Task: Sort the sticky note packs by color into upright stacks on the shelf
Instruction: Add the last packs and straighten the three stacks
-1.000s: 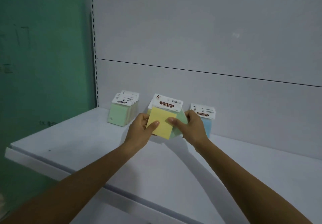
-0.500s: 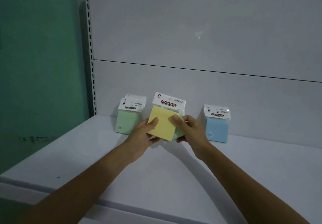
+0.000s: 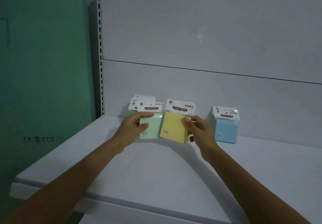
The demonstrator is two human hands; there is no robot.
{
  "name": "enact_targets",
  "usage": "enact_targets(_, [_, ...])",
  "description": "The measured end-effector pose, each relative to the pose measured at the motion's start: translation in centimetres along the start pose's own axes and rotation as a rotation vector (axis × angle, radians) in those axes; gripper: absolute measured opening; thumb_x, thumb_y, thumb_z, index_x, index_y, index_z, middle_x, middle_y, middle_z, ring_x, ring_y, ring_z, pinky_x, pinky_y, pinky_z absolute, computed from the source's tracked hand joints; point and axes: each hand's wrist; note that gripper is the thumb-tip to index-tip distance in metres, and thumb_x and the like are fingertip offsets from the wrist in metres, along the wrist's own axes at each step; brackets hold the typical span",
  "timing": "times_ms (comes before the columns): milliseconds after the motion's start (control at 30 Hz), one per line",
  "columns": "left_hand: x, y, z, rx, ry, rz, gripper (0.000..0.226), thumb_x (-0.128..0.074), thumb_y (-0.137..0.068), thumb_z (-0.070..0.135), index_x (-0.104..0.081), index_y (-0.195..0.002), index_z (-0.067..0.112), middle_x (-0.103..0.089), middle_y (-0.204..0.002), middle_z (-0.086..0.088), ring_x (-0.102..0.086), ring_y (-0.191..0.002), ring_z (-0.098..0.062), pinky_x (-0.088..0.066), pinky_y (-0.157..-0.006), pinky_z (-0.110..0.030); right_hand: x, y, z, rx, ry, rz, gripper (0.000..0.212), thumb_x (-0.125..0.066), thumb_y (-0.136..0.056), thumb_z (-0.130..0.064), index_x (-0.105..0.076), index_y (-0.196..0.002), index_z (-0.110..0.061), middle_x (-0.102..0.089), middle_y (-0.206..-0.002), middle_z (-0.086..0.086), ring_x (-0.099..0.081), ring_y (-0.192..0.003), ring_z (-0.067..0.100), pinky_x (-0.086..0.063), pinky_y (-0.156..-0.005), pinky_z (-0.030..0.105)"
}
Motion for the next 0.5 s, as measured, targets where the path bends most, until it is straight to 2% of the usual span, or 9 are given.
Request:
enact_targets(33, [0.7,0.0,-0.2,-0.012,-0.018,0.002,0.053,-0.053,-0.089,-0.005,-0.056,-0.119,0.038,-0.064,-0.118,0.005,-0.064,-0.098,-0.009,-0.054,-0.077,-0.017,0.1,0.1,0.2,-0.016,-0.005,0.0,0.017,-0.054,-0.092,-0.032,-0.063,-0.087,-0.019,-0.061,-0.076,-0.002,-0.053,-0.063,0.012,-0.04,-0.043,0.016])
enact_targets(100, [1.7,-0.3,-0.6,-0.02,-0.115,-0.01,0.078,-0.053,-0.089,-0.004,-0.024,-0.141,0.046,-0.058,-0.126,0.007,-0.06,-0.108,-0.014,-0.053,-0.078,-0.02,0.3,0.2,0.7,-0.051,-0.007,0.008,0.019,-0.052,-0.092,-0.037,-0.063,-0.087,-0.023,-0.061,-0.078,-0.001,-0.054,-0.065,0.014,-0.038,-0.043,0.017])
enact_targets(167, [2.2,-0.7,-1.0,-0.022,-0.202,-0.002,0.092,-0.056,-0.089,-0.001,0.0,-0.145,0.045,-0.056,-0.127,0.002,-0.061,-0.107,-0.018,-0.054,-0.078,-0.026,0.5,0.4,1.2,-0.051,0.016,0.019,0.02,-0.05,-0.092,-0.04,-0.062,-0.088,-0.024,-0.059,-0.08,0.005,-0.051,-0.064,0.019,-0.034,-0.04,0.019])
enact_targets(200, [2.3,-1.0,-1.2,-0.016,-0.212,0.021,0.093,-0.058,-0.088,0.0,0.001,-0.146,0.042,-0.058,-0.125,0.0,-0.061,-0.106,-0.02,-0.054,-0.08,-0.03,0.6,0.4,1.5,-0.039,0.025,0.024,0.021,-0.049,-0.092,-0.041,-0.062,-0.089,-0.025,-0.059,-0.08,0.008,-0.048,-0.061,0.021,-0.032,-0.039,0.02])
enact_targets(300, [3.0,-1.7,-2.1,0.014,-0.225,0.085,0.073,-0.06,-0.087,0.001,-0.024,-0.145,0.024,-0.063,-0.121,-0.005,-0.061,-0.108,-0.022,-0.053,-0.089,-0.039,0.7,0.4,2.1,-0.024,0.038,0.035,0.018,-0.047,-0.094,-0.04,-0.06,-0.09,-0.027,-0.062,-0.084,0.005,-0.047,-0.048,0.016,-0.037,-0.037,0.021])
enact_targets(367, [3.5,-2.0,-2.7,0.0,-0.297,0.086,0.056,-0.062,-0.087,0.004,-0.039,-0.136,0.018,-0.064,-0.117,-0.005,-0.063,-0.099,-0.015,-0.054,-0.08,-0.028,0.7,0.3,2.3,-0.025,0.045,0.047,0.016,-0.047,-0.095,-0.035,-0.06,-0.092,-0.027,-0.064,-0.087,0.0,-0.049,-0.042,0.013,-0.041,-0.04,0.022])
enact_targets(433, [4.0,-2.5,-2.9,-0.038,-0.411,0.107,0.049,-0.063,-0.086,0.008,-0.045,-0.131,0.018,-0.063,-0.109,-0.002,-0.059,-0.086,-0.006,-0.05,-0.069,-0.016,0.9,0.0,2.3,-0.026,0.049,0.052,0.013,-0.048,-0.096,-0.03,-0.059,-0.097,-0.025,-0.063,-0.086,0.0,-0.055,-0.044,0.013,-0.044,-0.044,0.022])
enact_targets(500, [4.4,-3.1,-3.1,-0.081,-0.517,0.152,0.046,-0.064,-0.085,0.01,-0.05,-0.128,0.016,-0.057,-0.107,-0.002,-0.059,-0.084,-0.009,-0.048,-0.069,-0.018,1.2,-0.4,2.3,-0.039,0.066,0.055,0.011,-0.05,-0.095,-0.029,-0.058,-0.1,-0.024,-0.063,-0.087,0.001,-0.059,-0.052,0.015,-0.048,-0.05,0.022])
Point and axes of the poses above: each hand's wrist, its own y-axis away from the middle knuckle, its own x-axis out of the back of the hand, z = x × y
